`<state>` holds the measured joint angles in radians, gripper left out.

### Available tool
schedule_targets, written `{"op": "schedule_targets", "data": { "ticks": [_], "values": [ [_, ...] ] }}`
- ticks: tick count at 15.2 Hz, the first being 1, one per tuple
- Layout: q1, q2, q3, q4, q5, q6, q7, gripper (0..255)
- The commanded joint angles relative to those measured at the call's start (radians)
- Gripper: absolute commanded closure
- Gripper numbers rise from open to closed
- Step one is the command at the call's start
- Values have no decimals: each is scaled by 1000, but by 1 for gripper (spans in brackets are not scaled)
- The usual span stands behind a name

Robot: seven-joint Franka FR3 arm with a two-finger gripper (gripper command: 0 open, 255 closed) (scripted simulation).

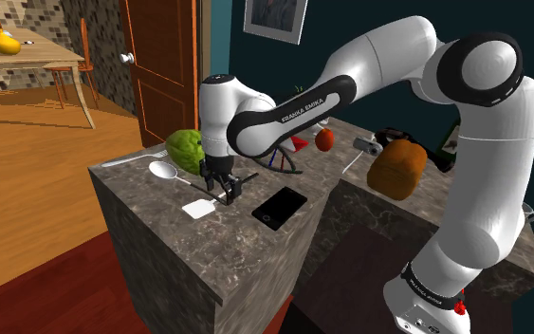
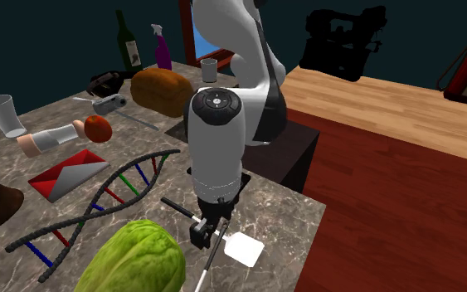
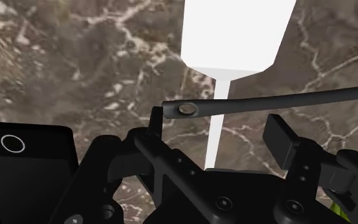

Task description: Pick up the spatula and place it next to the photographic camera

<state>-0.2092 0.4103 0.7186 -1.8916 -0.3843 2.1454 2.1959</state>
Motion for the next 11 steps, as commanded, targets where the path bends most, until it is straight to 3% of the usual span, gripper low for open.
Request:
{"op": "schedule_targets", "data": {
  "ticks": [1,11],
  "values": [
    [-1,5,-4,0,-3,4,0,255],
    [-11,-19,8,12,18,-26,-14,255]
  ]
}}
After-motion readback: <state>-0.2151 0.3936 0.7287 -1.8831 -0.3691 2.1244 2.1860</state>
